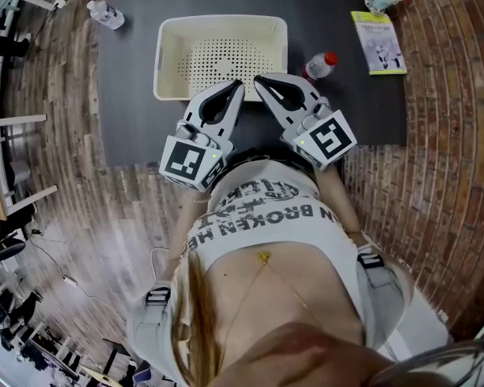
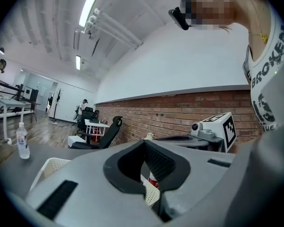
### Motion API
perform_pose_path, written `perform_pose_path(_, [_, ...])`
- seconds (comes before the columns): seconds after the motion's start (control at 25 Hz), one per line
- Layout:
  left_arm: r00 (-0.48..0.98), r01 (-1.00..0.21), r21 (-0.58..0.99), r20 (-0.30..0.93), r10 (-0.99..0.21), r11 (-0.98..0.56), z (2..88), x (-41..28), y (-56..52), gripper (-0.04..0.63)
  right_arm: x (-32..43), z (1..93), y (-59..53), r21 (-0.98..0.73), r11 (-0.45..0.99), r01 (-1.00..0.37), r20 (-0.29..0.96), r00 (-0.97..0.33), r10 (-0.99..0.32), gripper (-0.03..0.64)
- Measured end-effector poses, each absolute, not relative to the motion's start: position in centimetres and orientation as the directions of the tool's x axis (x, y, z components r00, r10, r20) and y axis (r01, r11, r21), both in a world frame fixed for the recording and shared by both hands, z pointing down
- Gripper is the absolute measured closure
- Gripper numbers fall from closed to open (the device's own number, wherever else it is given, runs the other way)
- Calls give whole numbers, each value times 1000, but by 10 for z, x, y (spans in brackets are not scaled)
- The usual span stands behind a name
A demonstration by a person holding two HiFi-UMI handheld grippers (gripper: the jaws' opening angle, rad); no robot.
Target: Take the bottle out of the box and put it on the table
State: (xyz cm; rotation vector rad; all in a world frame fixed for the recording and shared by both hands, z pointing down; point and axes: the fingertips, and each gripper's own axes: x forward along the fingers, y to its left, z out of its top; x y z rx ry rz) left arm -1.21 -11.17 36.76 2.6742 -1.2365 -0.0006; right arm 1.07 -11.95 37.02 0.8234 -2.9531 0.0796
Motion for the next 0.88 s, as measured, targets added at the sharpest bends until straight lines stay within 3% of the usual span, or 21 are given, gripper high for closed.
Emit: perform_pose_path(0.88, [658, -750, 200, 118, -744, -631, 375, -10, -111, 591, 8, 381, -117, -45, 867, -497, 131, -863, -488, 609])
